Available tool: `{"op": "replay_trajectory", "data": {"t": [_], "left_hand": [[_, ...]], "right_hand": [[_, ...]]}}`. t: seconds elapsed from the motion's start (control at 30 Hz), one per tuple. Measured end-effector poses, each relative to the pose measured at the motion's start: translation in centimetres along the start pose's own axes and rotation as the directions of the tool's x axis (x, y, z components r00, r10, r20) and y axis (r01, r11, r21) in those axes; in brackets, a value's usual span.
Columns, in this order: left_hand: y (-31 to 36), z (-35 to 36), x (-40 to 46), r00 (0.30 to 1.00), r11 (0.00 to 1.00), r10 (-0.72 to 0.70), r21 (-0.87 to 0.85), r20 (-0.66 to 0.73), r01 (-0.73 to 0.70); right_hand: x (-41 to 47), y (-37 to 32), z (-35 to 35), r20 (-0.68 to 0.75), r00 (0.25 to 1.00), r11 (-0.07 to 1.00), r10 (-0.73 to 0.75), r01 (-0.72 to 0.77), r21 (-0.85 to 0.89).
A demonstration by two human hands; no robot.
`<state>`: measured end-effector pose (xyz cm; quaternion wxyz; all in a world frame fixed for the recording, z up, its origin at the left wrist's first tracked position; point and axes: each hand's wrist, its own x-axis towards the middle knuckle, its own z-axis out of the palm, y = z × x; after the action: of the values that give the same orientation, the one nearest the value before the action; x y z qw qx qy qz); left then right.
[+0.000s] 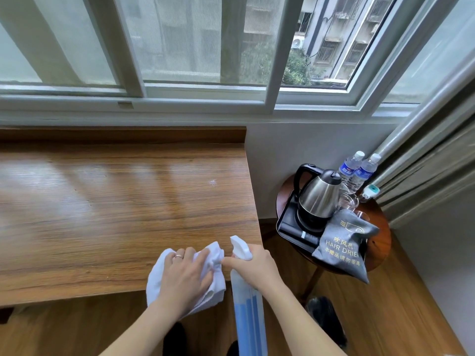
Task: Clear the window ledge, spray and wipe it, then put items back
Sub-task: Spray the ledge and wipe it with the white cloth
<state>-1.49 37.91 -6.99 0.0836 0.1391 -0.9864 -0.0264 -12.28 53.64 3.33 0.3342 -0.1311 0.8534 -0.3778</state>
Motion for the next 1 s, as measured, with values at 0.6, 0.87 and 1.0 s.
{"op": "replay_trajectory", "data": {"t": [0.6,0.87,1.0], "left_hand": [[-1.4,0.0,7.4,0.996,0.998,-0.062,0.028,0.069,0.06],[1.1,0.1,1.2,0.998,0.999,0.05,-0.003,0.043,-0.05],[1.4,0.3,-0.4,0.993,0.993,0.119,0.003,0.007,-0.119]], "right_hand": [[0.6,-0.2,-0.5,-0.049,0.998,0.999,0.038,-0.04,-0.034],[0.0,-0.4,-0.6,-0.055,0.998,0.998,0.044,-0.046,-0.044],[-0.2,-0.3,-0.7,-0.054,0.998,0.998,0.04,-0.042,-0.036]]}}
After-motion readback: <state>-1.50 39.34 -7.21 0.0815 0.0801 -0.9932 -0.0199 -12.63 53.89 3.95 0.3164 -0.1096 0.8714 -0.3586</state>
